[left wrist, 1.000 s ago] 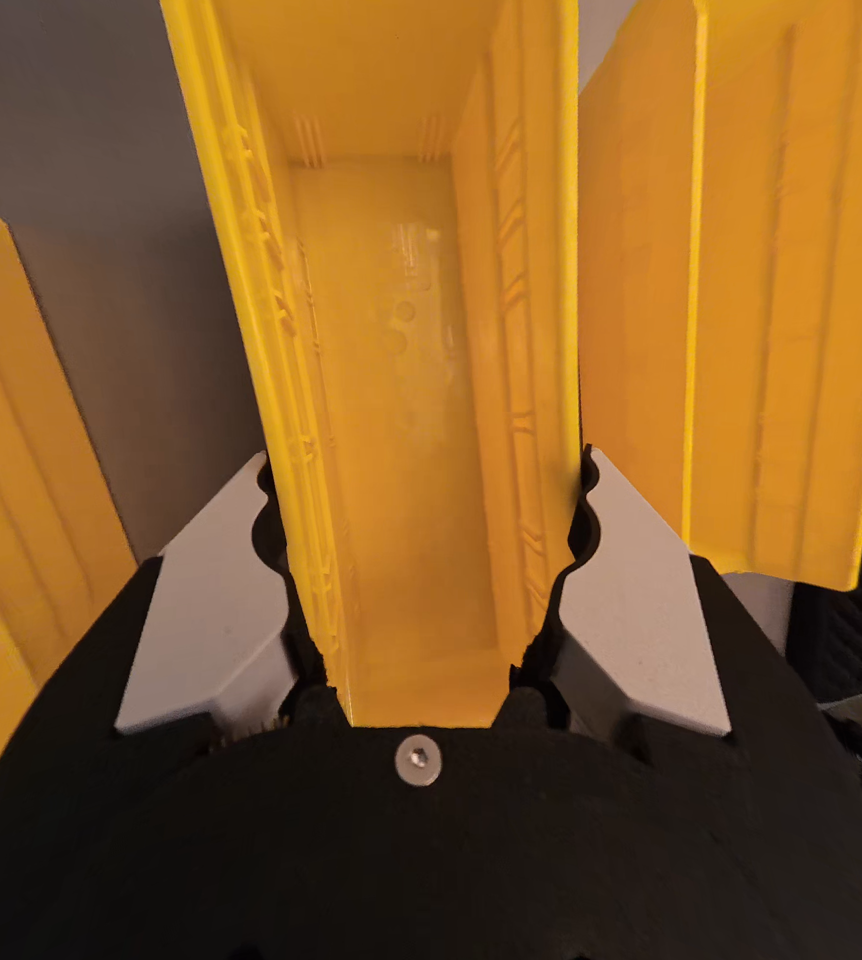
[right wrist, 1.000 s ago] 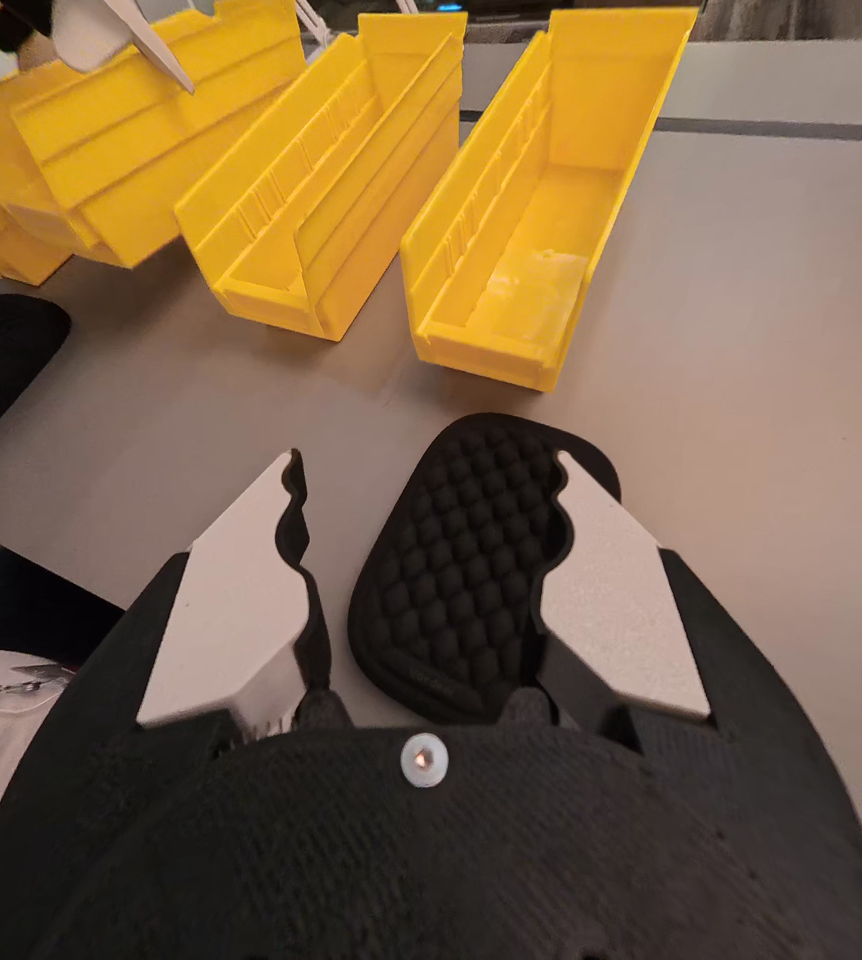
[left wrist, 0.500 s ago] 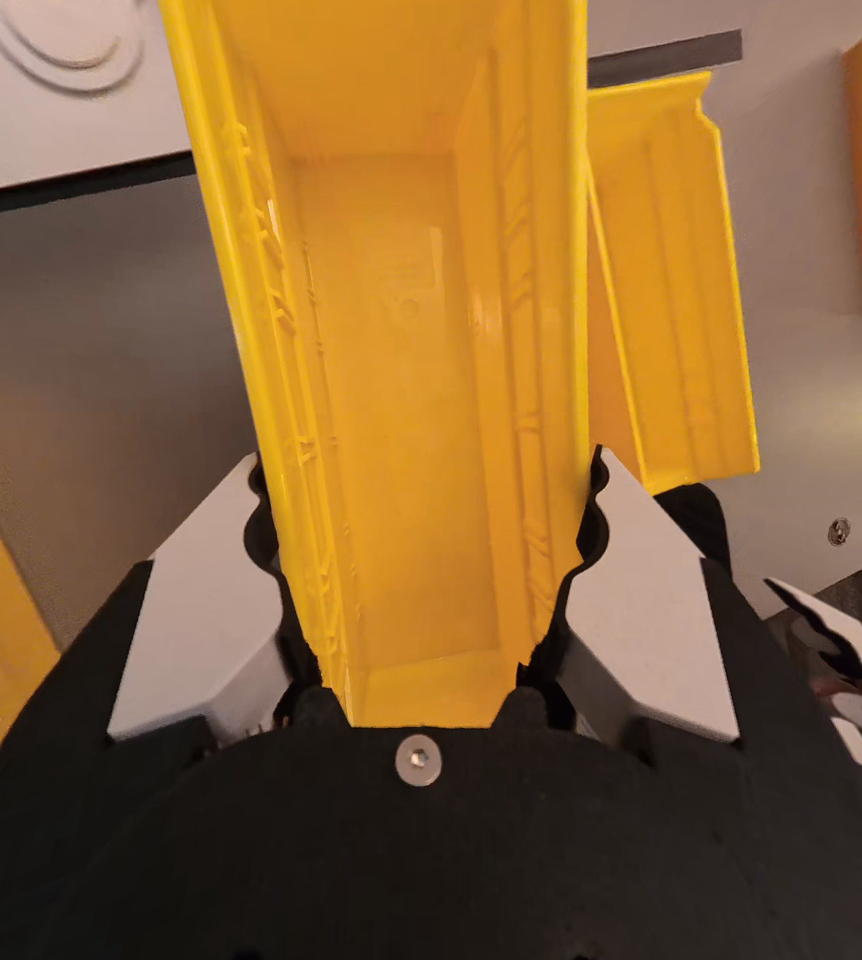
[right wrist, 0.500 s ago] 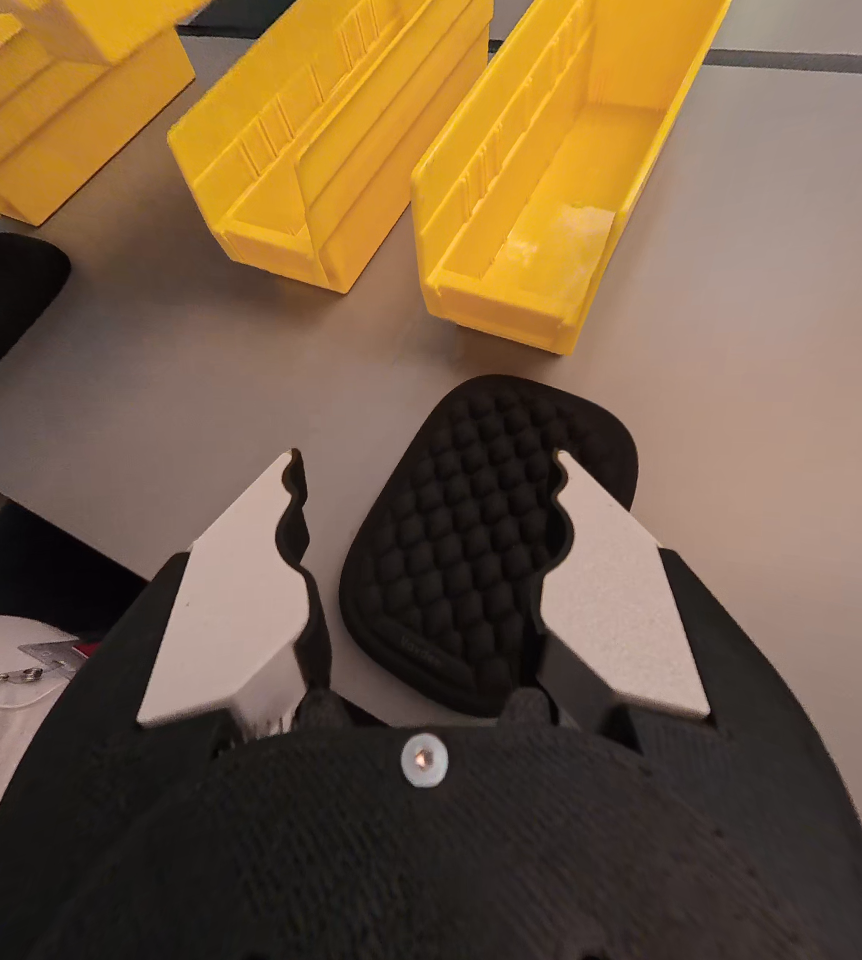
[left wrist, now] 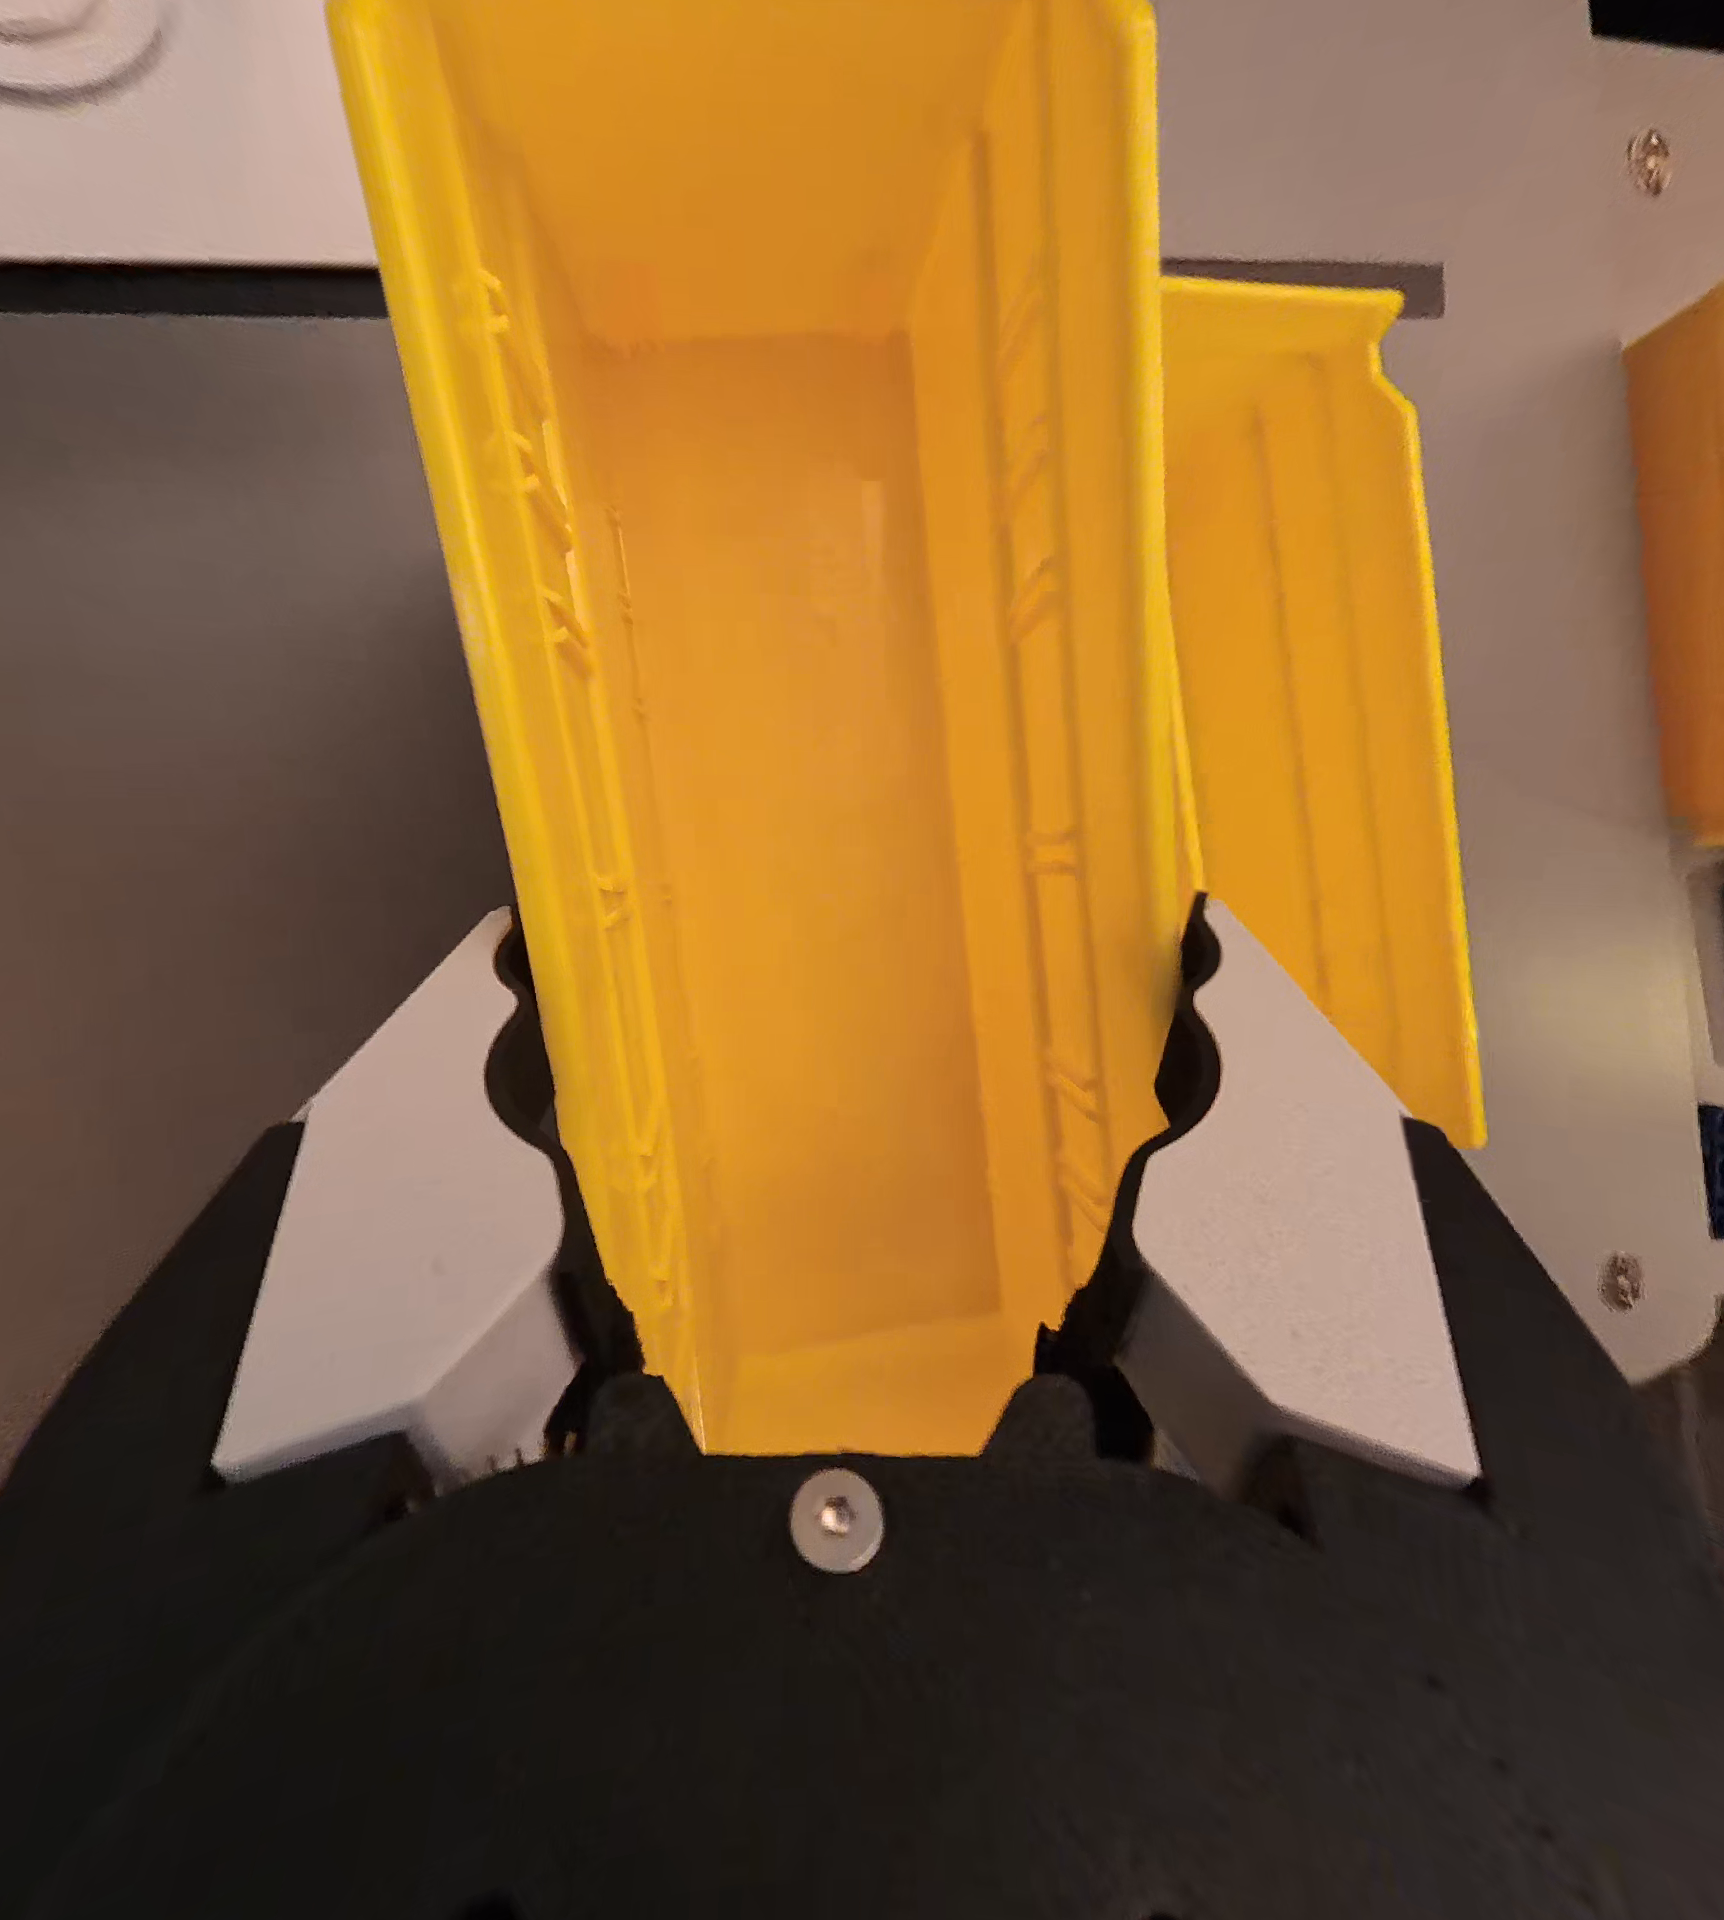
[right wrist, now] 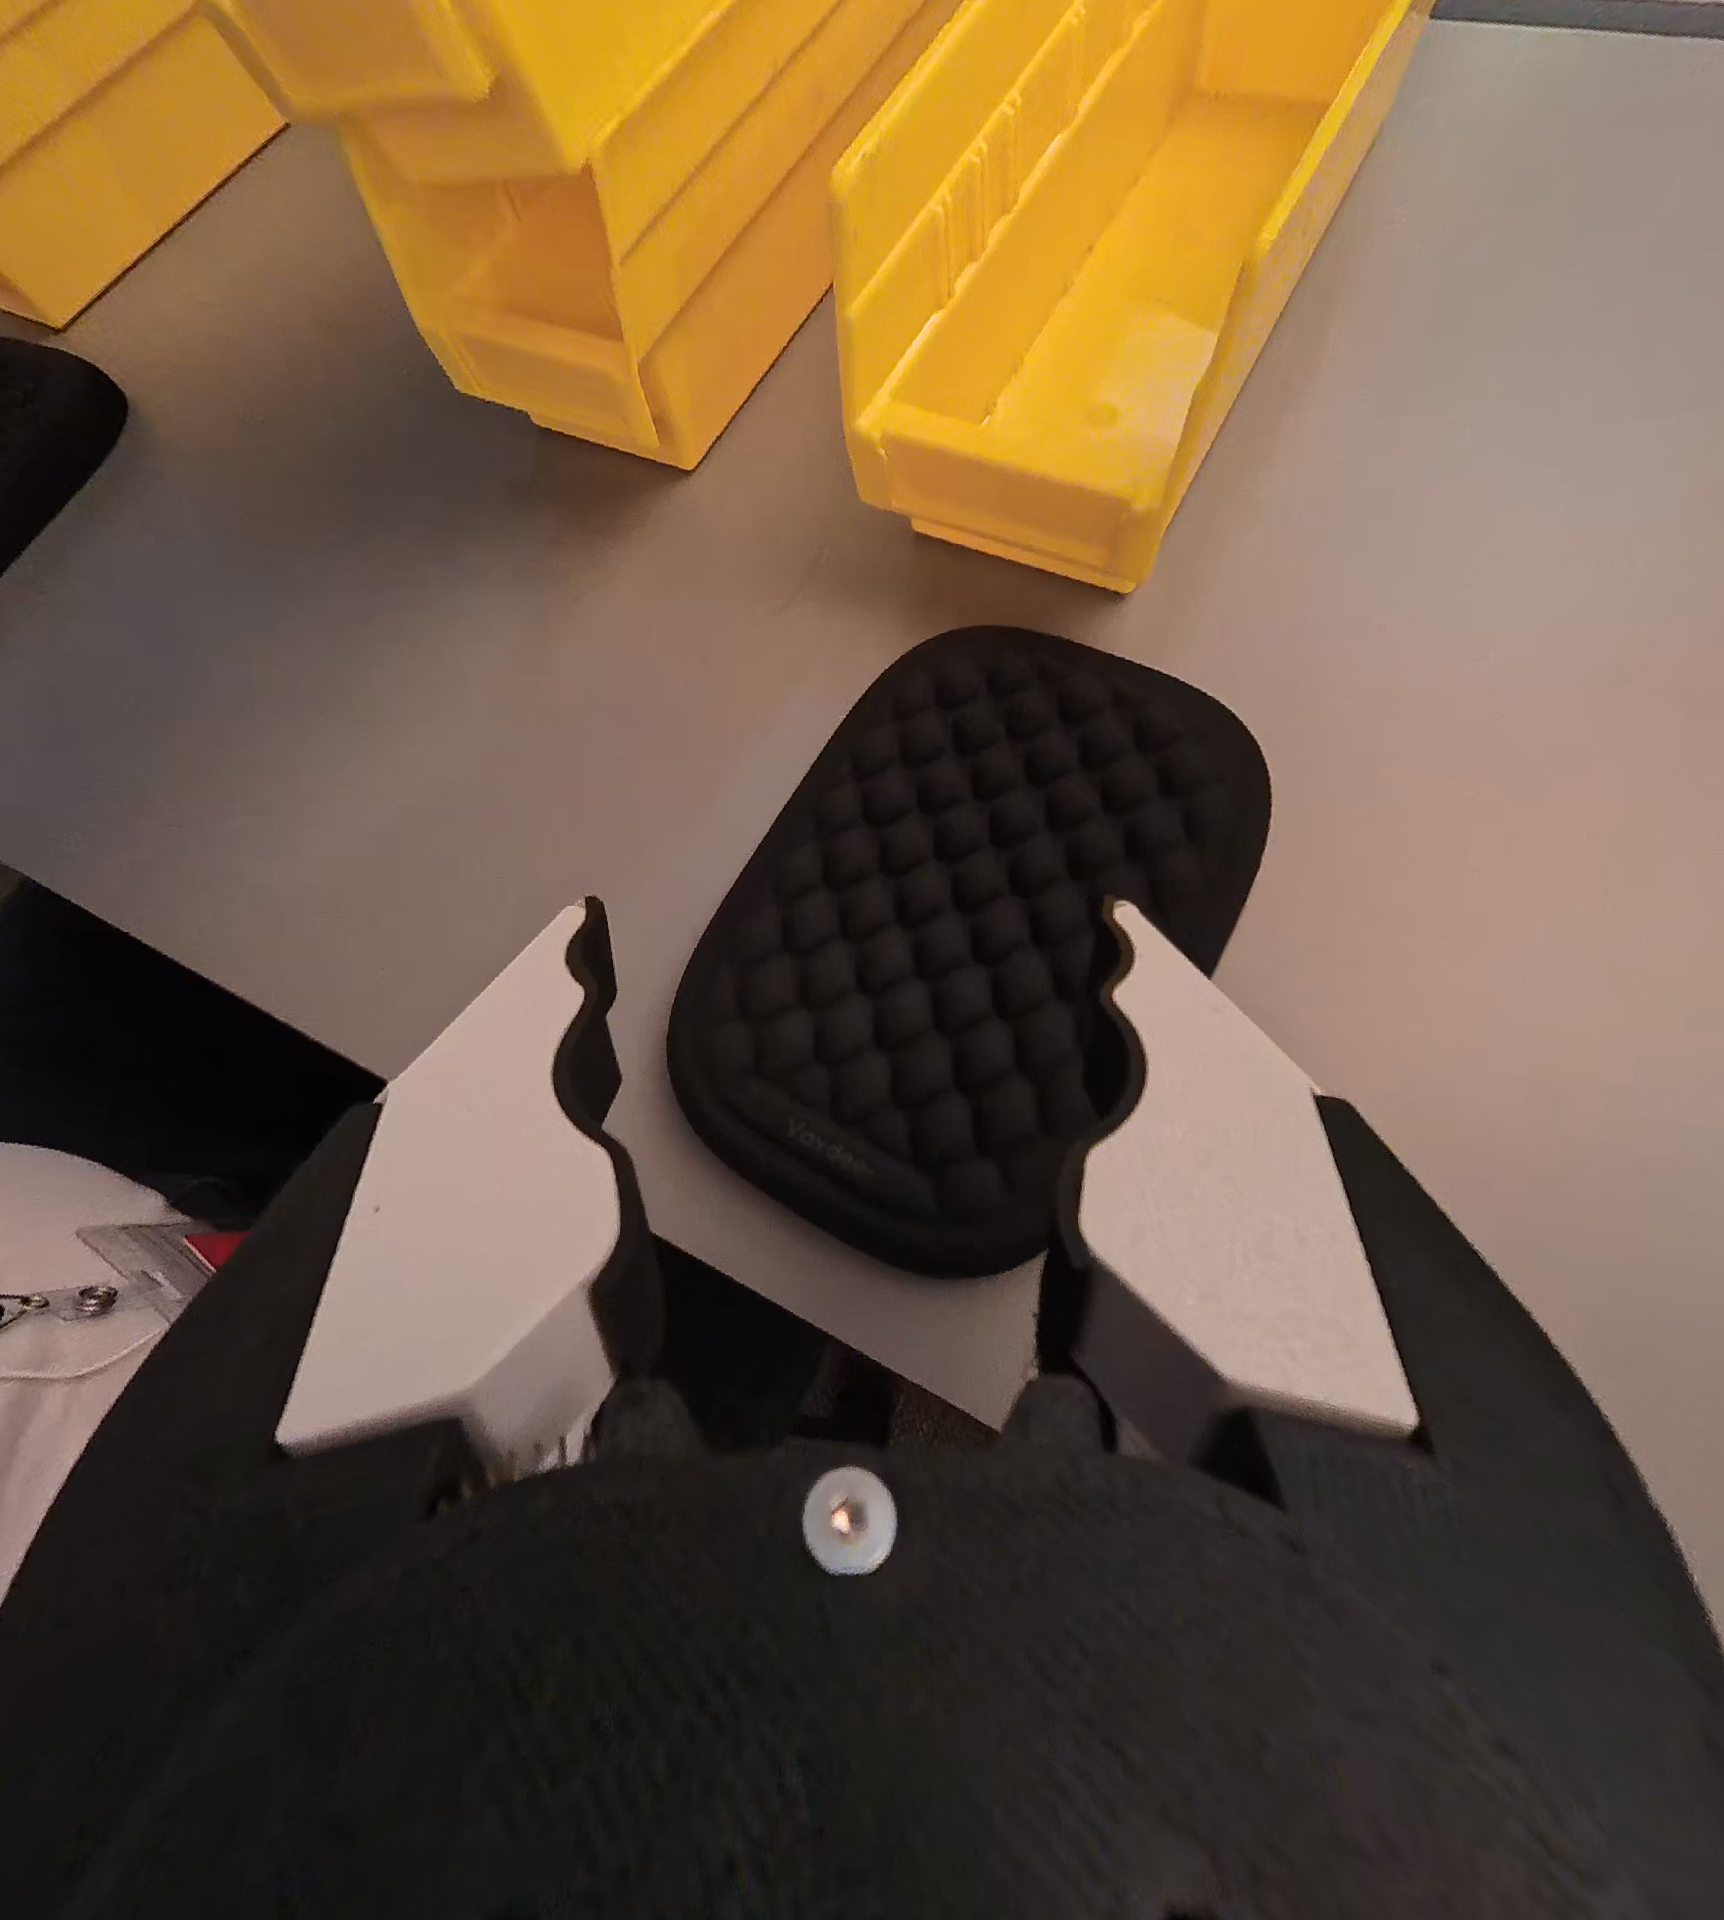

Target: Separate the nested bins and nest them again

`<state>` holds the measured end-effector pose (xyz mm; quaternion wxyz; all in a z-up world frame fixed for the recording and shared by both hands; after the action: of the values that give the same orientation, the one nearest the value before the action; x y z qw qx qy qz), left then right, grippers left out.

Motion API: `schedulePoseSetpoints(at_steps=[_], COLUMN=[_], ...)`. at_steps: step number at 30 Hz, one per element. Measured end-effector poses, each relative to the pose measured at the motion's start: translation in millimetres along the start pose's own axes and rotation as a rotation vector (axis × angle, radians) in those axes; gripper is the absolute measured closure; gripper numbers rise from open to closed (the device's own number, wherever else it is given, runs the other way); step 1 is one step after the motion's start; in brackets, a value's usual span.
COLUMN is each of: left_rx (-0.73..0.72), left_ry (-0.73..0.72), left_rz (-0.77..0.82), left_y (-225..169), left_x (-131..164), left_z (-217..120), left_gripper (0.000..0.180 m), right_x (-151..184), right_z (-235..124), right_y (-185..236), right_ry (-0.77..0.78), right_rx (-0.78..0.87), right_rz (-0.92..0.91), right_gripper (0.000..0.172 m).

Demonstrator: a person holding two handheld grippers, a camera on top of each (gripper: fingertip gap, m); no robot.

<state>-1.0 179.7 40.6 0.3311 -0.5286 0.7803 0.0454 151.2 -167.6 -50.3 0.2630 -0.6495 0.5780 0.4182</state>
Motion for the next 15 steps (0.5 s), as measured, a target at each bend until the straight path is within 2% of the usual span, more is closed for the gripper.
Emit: schedulePoseSetpoints(at_steps=[3, 8, 15], left_rx=[-0.054, -0.059, -0.111], left_ry=[-0.043, 0.021, -0.009], left_rz=[-0.008, -0.012, 0.021], left_y=[8, 9, 5], left_x=[4, 18, 20], left_z=[2, 22, 35], left_gripper=[0.061, 0.06, 0.059], right_x=[5, 14, 22], right_z=[0, -1, -6], right_y=[-2, -6, -8], right_ry=[0.013, 0.039, 0.04], right_rx=[-0.005, -0.01, -0.007], right_rz=[-0.007, -0.006, 0.002], right_gripper=[0.079, 0.079, 0.079])
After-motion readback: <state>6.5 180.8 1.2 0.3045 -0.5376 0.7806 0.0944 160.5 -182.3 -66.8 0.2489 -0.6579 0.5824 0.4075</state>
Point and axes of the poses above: each gripper's, where its closed fingertips meet, z out along the fingers, x out of its underside, y = z × x across the jaws, the point moved 6 cm from there along -z, back along the fingers, and after that the axes turned 5 degrees about -y, right-handed, at the moved point
